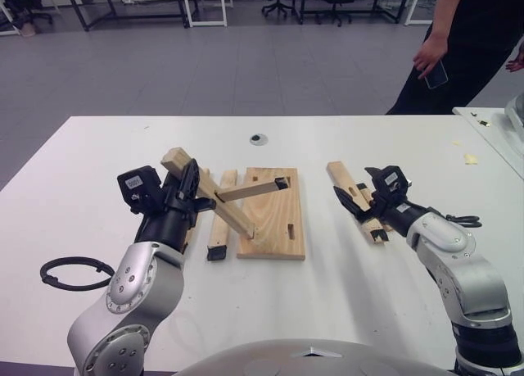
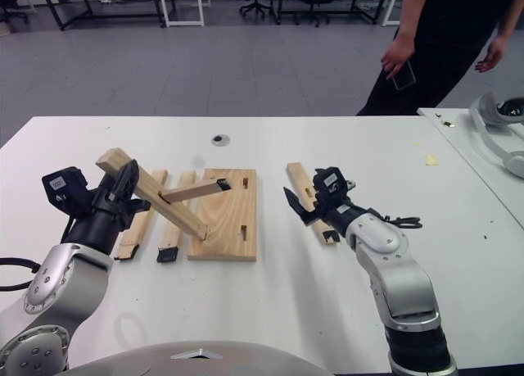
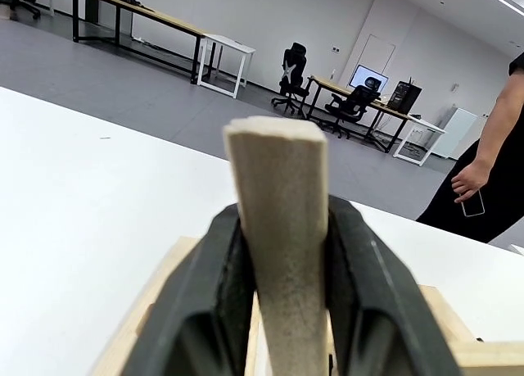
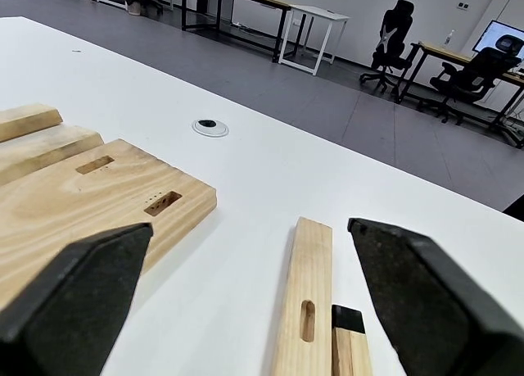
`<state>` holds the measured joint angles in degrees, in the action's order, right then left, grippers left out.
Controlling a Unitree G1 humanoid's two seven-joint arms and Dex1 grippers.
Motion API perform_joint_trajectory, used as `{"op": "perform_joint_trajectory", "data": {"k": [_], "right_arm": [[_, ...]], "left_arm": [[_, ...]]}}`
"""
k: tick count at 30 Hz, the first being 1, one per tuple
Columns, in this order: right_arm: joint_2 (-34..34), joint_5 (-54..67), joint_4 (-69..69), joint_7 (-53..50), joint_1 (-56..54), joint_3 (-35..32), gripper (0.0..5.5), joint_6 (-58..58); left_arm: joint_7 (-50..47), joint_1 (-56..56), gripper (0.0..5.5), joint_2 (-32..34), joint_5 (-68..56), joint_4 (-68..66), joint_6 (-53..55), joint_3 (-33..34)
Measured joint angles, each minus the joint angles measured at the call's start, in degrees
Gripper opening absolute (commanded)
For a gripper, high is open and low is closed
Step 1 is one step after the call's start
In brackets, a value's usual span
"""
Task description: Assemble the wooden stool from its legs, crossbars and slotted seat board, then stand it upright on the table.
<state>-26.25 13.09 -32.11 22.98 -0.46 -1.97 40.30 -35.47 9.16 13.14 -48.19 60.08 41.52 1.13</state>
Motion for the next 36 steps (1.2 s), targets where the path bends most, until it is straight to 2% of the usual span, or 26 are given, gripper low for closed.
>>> {"op": "perform_joint_trajectory", "data": {"k": [4,6,9,12,24,26,36], "right_arm": [[-1.84,0.25,0.37,1.64,-3.19,0.43,4.46,1.49],[-3.32,0.73,0.68,3.41,-5.84,1.28,4.46,2.43],[-5.85,1.23,1.20,6.10,-6.66,2.11,4.46,3.74],[-7.24,1.31,2.24,7.73,-8.63,2.38,4.46,4.07],[-7.21,0.71,3.28,8.72,-10.66,5.41,4.46,3.56],[-6.82,0.65,3.28,8.18,-10.65,5.50,4.46,3.35],[-4.21,-0.03,2.32,4.52,-8.26,6.21,4.46,2.06]], "left_arm": [[-4.02,0.99,1.01,0.06,9.25,0.03,-3.59,-10.11],[-6.64,1.23,1.01,-0.82,17.16,0.03,-5.73,-18.36],[-8.90,1.19,1.01,-2.11,26.80,0.04,-6.08,-27.39],[-9.21,1.81,1.01,-3.17,33.28,0.00,-5.75,-32.59],[-2.73,0.61,1.01,-4.93,39.51,-3.24,-1.97,-33.60],[-1.74,-1.45,1.01,-7.07,40.46,-5.72,-1.56,-33.46],[5.20,-1.62,1.01,-9.06,43.40,-4.88,-0.06,-30.56]]}}
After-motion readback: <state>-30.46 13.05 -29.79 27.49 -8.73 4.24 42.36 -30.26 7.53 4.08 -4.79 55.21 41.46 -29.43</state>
